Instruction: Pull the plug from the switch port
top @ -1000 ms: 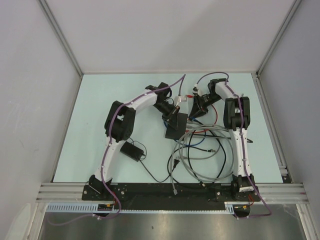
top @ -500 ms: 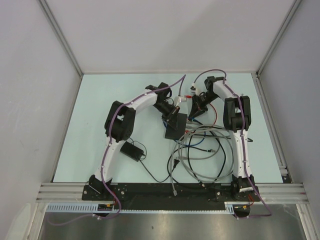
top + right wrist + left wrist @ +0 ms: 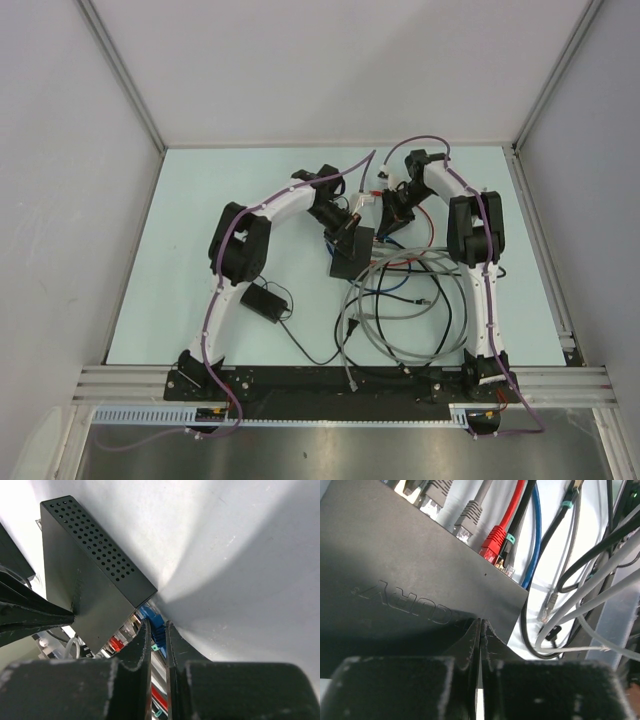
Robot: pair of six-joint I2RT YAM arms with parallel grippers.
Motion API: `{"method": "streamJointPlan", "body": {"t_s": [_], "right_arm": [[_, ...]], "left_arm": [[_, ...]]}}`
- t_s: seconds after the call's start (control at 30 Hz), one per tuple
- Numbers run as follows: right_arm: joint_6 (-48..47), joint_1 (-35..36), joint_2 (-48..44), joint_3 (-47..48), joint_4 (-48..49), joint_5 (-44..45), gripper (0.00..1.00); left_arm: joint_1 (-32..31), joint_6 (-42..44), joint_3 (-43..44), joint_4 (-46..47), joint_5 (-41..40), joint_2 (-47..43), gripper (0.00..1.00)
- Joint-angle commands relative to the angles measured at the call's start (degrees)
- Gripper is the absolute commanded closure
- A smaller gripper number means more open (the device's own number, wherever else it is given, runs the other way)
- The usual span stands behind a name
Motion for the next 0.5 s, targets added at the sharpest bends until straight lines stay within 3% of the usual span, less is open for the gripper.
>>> {"method": "streamJointPlan", "body": {"t_s": [0.0, 0.17, 0.47], "right_arm": [[-1.9, 2.4, 3.3, -4.5, -2.8, 12.2, 1.0], [-3.7, 1.1, 4.0, -3.4, -3.0, 8.8, 1.0], [-7.7, -0.9, 5.3, -0.6, -6.2, 4.6, 1.0]], "left_arm": [[1.4, 8.3, -0.1, 3.1, -8.8, -2.8, 0.9], [2.0, 8.6, -0.2, 3.6, -6.9, -5.7, 0.86], [1.5, 7.5, -2.9, 2.2, -5.4, -2.8, 0.98]]}}
